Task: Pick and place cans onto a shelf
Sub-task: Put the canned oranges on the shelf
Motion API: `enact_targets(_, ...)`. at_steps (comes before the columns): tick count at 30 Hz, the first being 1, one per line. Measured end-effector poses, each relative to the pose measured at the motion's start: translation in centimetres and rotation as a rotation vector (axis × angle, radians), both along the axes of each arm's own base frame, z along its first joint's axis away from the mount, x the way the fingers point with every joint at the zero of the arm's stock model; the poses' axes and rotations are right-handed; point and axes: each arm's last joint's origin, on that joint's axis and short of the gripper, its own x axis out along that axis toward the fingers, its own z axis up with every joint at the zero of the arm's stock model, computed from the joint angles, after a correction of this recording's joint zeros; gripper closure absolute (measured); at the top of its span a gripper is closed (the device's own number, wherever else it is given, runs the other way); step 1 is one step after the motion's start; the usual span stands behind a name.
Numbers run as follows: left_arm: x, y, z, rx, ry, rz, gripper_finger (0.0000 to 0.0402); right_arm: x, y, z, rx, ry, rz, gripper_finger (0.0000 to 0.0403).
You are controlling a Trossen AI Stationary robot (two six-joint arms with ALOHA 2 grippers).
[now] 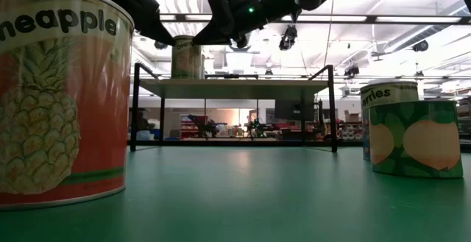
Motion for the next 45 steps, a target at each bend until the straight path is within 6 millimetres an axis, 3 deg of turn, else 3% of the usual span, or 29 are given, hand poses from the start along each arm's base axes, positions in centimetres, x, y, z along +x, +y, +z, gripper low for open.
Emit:
enact_targets(14,0.1,0.7,0.2,0.031,-0.035,0.090,0.0402,-0.2,-0.8,0.1,-0.008,-0.008,-0.018,0.0365)
enact_targets(25,1.1,2.1,-0.8,0.073,-0.005,0.199,0.0402,-0.2,-0.8,0.0,-0.005,-0.003,-0.018,0.0365)
enact_targets(40,0.9,2.1,-0.3,0.092,-0.010,0.211,0.0402,-0.2,-1.2,0.0,-0.016,-0.011,-0.026,0.0365)
enact_targets(45,-0.2,1.4,0.5,0.095,-0.023,0.182,0.0402,-0.3,-1.2,-0.3,-0.016,0.023,-0.023,0.0365)
